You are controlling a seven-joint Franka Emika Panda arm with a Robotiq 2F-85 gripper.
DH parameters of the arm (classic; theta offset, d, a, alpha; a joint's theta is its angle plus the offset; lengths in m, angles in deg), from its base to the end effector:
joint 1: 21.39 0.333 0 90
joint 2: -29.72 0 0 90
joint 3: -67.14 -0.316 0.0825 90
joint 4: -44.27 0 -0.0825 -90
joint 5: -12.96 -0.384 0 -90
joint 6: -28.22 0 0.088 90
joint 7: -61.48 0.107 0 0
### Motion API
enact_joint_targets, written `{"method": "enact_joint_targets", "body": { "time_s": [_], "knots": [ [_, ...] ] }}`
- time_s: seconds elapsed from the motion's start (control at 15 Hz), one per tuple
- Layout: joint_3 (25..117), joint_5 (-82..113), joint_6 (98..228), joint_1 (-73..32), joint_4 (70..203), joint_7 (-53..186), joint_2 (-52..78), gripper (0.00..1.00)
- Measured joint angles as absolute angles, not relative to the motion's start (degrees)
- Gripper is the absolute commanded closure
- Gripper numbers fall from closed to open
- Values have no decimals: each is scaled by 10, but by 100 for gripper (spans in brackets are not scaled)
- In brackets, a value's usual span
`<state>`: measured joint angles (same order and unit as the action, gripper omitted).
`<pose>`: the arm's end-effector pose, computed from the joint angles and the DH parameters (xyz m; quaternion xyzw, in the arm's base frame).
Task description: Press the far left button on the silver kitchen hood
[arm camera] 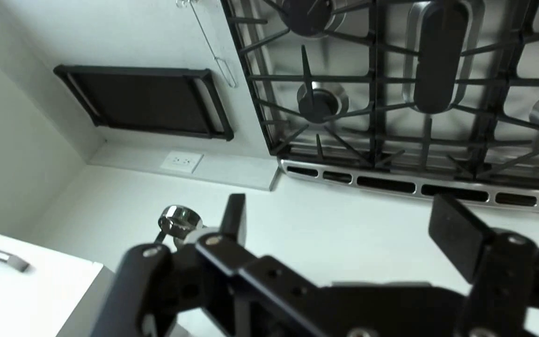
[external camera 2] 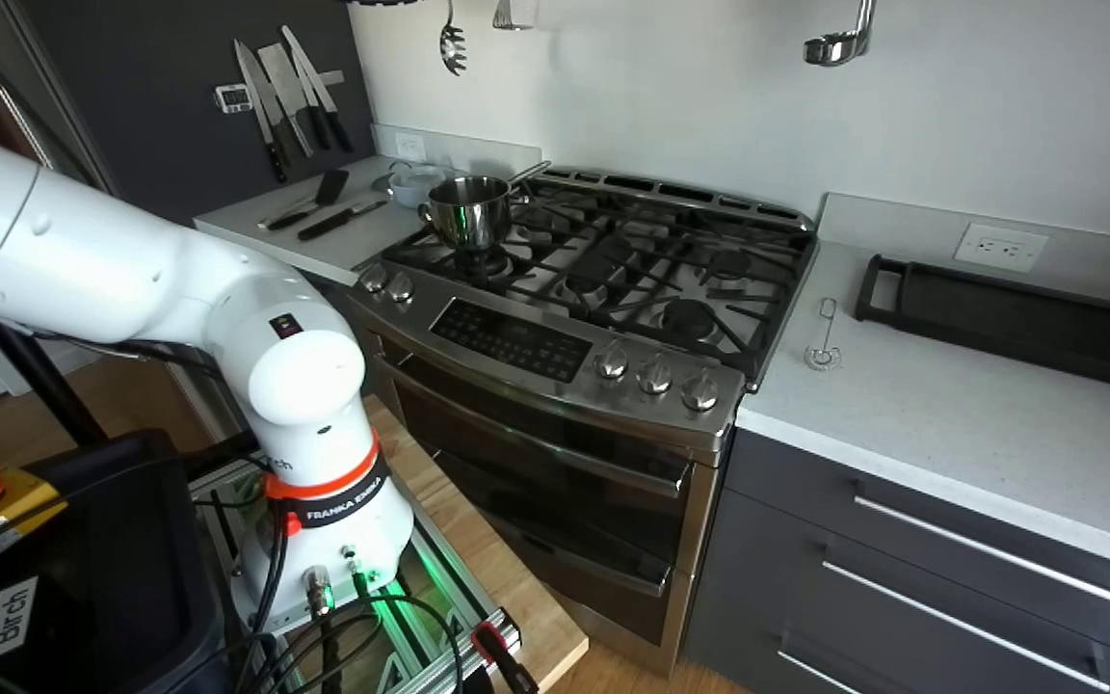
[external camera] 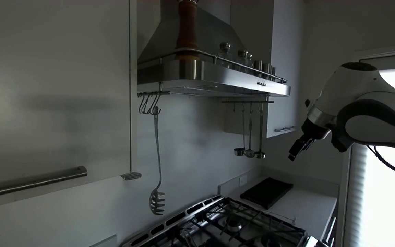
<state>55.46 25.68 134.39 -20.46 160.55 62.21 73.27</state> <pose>0.3091 0.0959 0.7675 0.9390 0.0908 0.2949 0.1516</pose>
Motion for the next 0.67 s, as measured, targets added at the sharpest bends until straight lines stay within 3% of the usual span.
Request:
{"method": "enact_joint_targets", "body": {
  "time_s": [0.67],
  "knots": [
    [547,263,1365,-203,1589,622,722,0]
  ]
}}
